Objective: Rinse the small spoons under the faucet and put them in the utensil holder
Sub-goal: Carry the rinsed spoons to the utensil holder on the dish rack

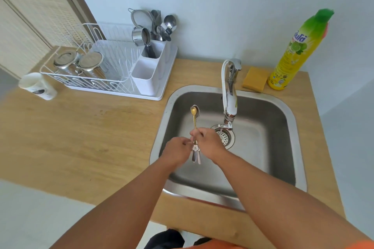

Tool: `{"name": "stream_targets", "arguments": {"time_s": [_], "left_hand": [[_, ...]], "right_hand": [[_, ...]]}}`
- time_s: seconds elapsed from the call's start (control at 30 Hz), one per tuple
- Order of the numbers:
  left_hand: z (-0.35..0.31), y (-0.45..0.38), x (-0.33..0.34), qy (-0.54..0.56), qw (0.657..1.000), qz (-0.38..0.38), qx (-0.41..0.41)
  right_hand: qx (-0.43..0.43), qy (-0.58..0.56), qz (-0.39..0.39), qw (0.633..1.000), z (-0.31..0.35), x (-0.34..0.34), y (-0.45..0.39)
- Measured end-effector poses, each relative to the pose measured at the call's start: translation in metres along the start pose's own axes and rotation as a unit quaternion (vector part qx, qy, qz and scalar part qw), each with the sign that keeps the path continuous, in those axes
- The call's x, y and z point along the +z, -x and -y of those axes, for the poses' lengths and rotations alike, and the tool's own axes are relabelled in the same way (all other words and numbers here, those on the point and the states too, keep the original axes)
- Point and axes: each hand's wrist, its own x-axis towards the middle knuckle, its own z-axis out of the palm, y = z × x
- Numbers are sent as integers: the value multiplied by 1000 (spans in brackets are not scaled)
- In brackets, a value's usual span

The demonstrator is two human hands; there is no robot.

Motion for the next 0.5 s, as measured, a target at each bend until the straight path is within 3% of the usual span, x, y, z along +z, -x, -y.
{"name": "stream_targets", "arguments": {"time_s": [0.17, 0.5], "left_hand": [[-25, 4, -38, -46, 991, -103, 71], [-56, 7, -133, 14, 976, -146, 160]], "right_hand": [[-66, 84, -42, 993, 42, 14, -4], [-155, 122, -65, 978, 148, 8, -16]]}}
